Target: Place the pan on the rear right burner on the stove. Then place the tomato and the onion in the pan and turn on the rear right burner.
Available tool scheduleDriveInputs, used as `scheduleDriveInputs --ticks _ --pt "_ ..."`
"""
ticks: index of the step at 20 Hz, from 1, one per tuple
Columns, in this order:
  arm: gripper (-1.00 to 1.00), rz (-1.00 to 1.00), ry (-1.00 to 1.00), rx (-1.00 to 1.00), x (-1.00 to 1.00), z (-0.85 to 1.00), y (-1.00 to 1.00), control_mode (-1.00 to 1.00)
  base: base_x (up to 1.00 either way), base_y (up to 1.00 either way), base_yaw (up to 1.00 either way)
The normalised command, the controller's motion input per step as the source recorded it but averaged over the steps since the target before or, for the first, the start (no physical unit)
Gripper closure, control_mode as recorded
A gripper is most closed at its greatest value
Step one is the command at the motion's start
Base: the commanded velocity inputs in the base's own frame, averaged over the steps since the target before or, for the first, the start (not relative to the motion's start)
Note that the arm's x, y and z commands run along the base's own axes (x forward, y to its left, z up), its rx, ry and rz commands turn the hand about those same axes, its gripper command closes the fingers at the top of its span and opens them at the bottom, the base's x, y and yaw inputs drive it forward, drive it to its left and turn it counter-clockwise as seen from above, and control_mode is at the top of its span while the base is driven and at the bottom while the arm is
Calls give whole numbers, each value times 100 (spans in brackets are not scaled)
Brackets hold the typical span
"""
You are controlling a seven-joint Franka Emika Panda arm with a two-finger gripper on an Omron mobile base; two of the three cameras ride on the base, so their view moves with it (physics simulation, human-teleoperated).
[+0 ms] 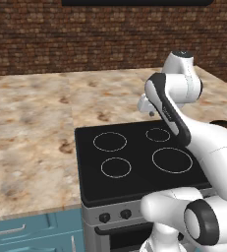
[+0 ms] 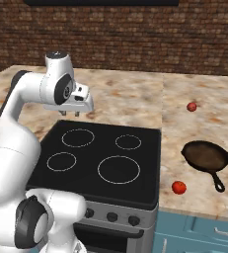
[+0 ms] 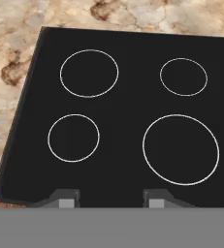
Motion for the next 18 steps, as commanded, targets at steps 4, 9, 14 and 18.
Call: scheduleDriveInputs --ticks 4,9,14,18 --pt "-100 0 0 0 -4 0 0 -100 0 0 0" --pt "-100 -1 -2 0 -7 0 -16 -100 0 0 0" --pt "-100 0 0 0 0 0 -36 -100 0 0 0" --pt "-100 0 0 0 0 0 -46 -100 0 0 0"
